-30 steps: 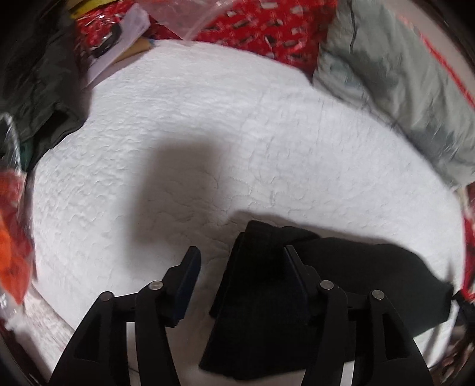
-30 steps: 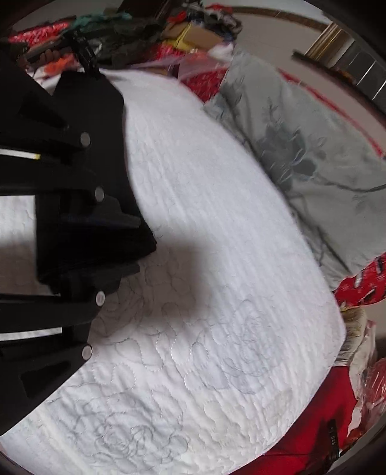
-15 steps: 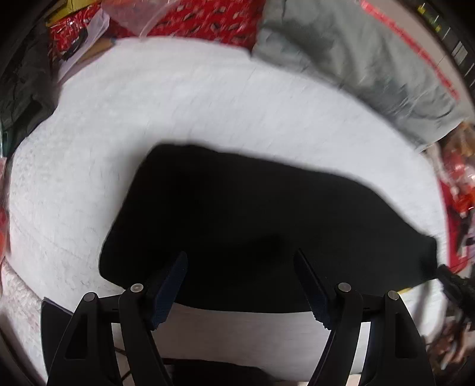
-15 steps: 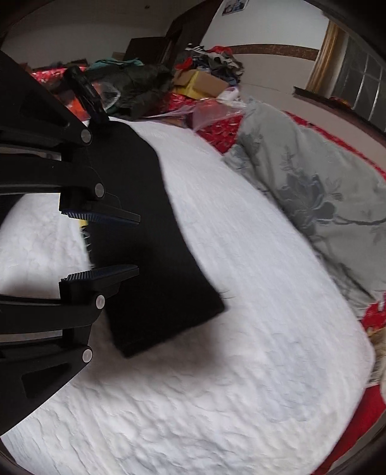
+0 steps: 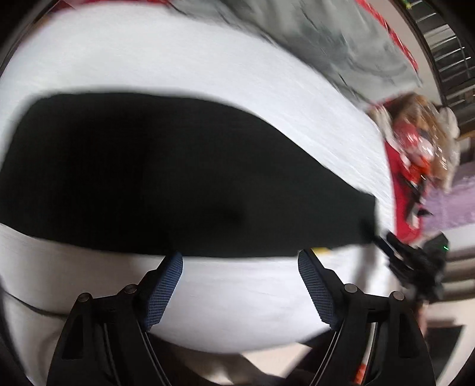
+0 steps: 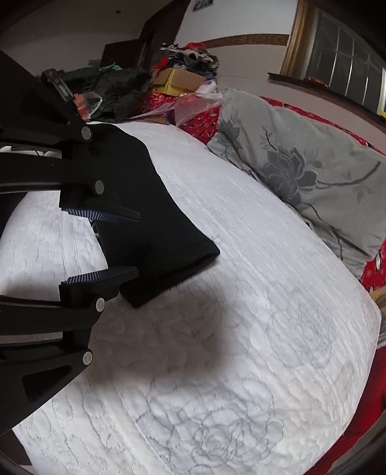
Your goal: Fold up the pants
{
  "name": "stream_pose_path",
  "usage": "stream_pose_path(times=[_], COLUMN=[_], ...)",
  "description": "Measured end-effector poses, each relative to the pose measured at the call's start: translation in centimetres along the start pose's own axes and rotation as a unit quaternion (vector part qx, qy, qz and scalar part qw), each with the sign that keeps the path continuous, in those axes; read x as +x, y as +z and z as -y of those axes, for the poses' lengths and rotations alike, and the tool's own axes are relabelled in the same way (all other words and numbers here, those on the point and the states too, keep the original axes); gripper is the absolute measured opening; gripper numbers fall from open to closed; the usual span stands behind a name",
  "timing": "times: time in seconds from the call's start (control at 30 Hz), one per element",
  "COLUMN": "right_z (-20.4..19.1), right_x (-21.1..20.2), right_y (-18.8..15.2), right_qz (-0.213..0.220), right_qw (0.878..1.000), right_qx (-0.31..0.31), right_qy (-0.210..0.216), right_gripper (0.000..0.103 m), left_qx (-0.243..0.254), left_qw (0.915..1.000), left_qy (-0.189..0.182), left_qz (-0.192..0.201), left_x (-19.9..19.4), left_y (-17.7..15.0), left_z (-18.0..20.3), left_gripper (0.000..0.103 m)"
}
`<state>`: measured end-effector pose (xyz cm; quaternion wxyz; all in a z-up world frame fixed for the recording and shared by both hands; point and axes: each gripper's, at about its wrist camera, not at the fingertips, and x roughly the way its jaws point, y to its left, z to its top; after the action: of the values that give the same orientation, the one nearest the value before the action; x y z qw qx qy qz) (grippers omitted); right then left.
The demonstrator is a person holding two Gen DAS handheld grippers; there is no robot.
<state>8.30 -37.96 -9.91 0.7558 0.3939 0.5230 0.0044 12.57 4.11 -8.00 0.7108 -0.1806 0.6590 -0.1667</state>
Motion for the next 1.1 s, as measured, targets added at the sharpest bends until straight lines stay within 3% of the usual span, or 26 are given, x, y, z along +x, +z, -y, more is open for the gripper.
stream_pose_path(times=[0.1, 0.2, 0.53, 0.67, 0.73, 0.8, 0.83, 0.93, 1.0, 1.03, 1.1], right_z=[1.1, 1.5, 0.1, -0.3, -0.6, -0.7, -0.7, -0.7, -0.8, -0.9, -1.0], right_x=[-0.2, 0.3, 2.7, 3.0, 3.0, 2.9, 3.0, 3.2, 3.4, 3.4, 3.4], right_y=[0.3, 0.6, 1.5, 1.6, 1.5, 1.5, 1.5, 1.6, 1.7, 1.7, 1.8], right_qz=[0.001, -0.002, -0.015, -0.02, -0.02, -0.018, -0.018, -0.02, -0.018, -0.018, -0.024], right_qw=[1.0, 1.0, 0.998, 0.996, 0.995, 0.995, 0.995, 0.995, 0.994, 0.993, 0.992], right_qx=[0.013, 0.005, -0.045, -0.071, -0.084, -0.087, -0.087, -0.089, -0.096, -0.101, -0.108], right_qy=[-0.013, -0.027, -0.04, -0.052, -0.057, -0.054, -0.052, -0.051, -0.058, -0.062, -0.06], right_gripper=[0.035, 0.037, 0.037, 0.037, 0.037, 0.037, 0.037, 0.036, 0.028, 0.012, 0.01], left_qx=[-0.016, -0.045, -0.11, -0.13, -0.142, -0.145, -0.146, -0.134, -0.143, -0.142, -0.144], left_qw=[0.9989, 0.9969, 0.9918, 0.9898, 0.9884, 0.9881, 0.9881, 0.9896, 0.9884, 0.9884, 0.9879], left_qy=[-0.019, -0.028, -0.005, 0.011, 0.012, 0.007, 0.003, 0.024, 0.033, 0.041, 0.036], left_qz=[-0.041, -0.057, -0.064, -0.057, -0.051, -0.049, -0.049, -0.045, -0.038, -0.037, -0.047], left_x=[3.0, 4.8, 8.3, 9.0, 8.7, 8.7, 8.7, 8.9, 9.1, 8.9, 8.6], left_y=[-0.1, 1.1, 2.6, 2.7, 2.2, 2.1, 2.3, 2.0, 1.9, 1.7, 1.1], left_z=[2.2, 2.5, 1.8, 2.4, 2.8, 3.4, 3.7, 4.5, 5.1, 5.1, 5.1], left_gripper=[0.08, 0.08, 0.078, 0.071, 0.066, 0.047, 0.043, 0.041, 0.031, 0.023, 0.016])
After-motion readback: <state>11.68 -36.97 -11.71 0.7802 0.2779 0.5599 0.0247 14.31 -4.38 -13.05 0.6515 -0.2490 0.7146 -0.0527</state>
